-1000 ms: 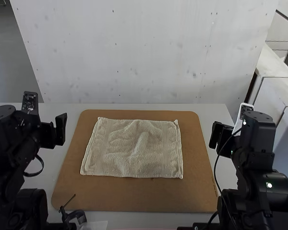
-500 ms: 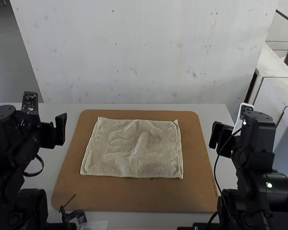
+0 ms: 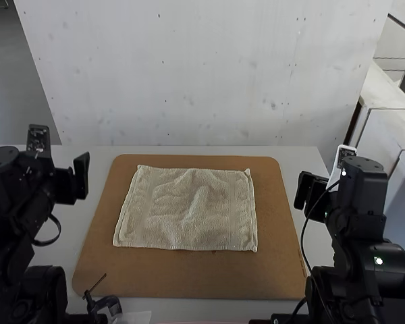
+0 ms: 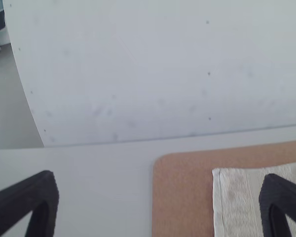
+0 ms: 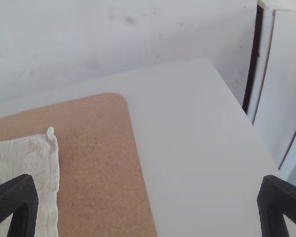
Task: Fold the towel.
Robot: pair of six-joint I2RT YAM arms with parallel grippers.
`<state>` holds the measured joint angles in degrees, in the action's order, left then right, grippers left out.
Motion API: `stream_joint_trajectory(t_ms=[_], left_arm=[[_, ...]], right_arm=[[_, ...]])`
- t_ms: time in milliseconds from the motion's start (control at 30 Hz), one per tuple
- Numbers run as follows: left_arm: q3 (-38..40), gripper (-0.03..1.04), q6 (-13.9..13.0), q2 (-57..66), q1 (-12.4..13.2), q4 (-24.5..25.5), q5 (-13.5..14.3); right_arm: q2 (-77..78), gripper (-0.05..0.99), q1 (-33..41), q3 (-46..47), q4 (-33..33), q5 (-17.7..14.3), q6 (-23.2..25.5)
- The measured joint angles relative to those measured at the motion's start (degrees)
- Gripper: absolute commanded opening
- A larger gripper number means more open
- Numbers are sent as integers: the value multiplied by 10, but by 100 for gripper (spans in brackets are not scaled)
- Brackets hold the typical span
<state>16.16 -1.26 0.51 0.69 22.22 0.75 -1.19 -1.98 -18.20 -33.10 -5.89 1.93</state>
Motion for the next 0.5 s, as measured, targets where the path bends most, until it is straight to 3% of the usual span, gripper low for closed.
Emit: stream_joint_trajectory(t_ms=[167, 333, 500], left_arm=[[3, 89, -5, 40, -1, -51, 10], [20, 90, -9, 178, -1, -91, 17], [75, 90, -9, 339, -4, -115, 19]], right_arm=[[-78, 96, 1, -43, 28, 0, -3], [-205, 96, 4, -74, 81, 5, -5], [-348, 96, 4, -95, 122, 30, -5]])
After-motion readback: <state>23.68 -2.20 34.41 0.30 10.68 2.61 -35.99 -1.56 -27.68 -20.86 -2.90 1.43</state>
